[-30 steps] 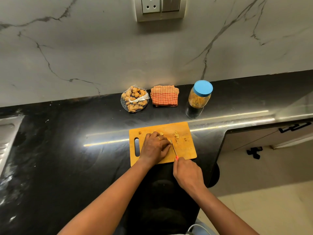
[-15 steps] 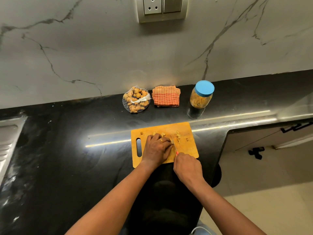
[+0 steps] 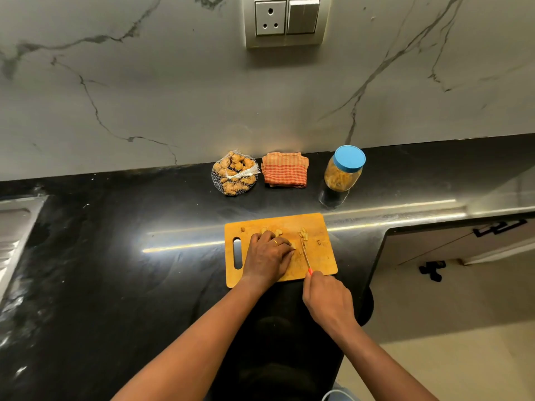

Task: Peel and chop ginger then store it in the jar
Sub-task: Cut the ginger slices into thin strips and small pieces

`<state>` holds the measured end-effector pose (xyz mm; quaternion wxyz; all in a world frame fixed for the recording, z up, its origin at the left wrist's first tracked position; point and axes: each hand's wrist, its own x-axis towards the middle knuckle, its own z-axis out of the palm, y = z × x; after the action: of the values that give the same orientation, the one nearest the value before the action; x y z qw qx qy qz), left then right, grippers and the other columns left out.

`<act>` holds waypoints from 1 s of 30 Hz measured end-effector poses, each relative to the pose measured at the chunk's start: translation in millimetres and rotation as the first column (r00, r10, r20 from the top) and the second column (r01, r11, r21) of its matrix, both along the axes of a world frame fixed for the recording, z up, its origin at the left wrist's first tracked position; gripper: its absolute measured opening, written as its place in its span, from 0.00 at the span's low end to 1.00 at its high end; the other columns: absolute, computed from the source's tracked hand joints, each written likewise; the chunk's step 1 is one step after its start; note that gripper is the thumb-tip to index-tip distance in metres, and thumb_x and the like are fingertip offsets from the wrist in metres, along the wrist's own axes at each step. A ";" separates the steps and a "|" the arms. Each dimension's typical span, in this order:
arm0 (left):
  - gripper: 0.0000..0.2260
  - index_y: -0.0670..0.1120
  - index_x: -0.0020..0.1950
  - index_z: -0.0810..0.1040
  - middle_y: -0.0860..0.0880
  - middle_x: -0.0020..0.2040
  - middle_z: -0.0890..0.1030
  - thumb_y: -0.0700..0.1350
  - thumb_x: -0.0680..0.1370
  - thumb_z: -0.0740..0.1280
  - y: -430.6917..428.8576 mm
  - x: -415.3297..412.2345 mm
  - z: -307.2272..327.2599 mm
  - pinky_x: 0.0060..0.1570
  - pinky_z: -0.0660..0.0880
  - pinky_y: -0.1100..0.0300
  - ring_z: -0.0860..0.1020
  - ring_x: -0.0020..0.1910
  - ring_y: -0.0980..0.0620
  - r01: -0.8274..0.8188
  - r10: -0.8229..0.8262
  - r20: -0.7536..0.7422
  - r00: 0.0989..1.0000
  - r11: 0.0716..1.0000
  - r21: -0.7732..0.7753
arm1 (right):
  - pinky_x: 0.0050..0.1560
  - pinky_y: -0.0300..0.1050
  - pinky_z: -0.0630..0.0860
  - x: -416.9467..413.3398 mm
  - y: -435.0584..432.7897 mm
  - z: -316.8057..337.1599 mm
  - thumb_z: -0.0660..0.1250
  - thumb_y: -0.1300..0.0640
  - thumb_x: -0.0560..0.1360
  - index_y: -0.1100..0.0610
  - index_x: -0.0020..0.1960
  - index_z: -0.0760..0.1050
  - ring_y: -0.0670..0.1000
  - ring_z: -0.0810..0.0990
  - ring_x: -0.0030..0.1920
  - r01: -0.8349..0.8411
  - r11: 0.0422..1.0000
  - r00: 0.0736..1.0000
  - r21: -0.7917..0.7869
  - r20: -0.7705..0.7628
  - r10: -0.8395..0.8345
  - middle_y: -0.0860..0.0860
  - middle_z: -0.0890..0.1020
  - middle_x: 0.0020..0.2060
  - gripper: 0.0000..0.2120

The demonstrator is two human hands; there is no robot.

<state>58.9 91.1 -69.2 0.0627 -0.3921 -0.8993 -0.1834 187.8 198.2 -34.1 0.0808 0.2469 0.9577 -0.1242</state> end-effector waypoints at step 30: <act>0.08 0.51 0.45 0.85 0.54 0.46 0.84 0.51 0.76 0.67 0.4 -3.8 -6.5 0.41 0.70 0.52 0.76 0.45 0.48 0.076 -0.077 -0.071 0.994 0.997 -0.013 | 0.35 0.46 0.69 -14.3 -12.6 0.5 0.50 0.48 0.84 0.55 0.50 0.75 0.54 0.83 0.43 -0.016 1.000 0.998 0.010 0.054 0.016 0.51 0.82 0.43 0.18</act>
<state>55.1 91.5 -75.7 0.0859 -0.4331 -0.8816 -0.1670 173.5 185.6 -33.6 0.1065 0.2428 0.9577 -0.1120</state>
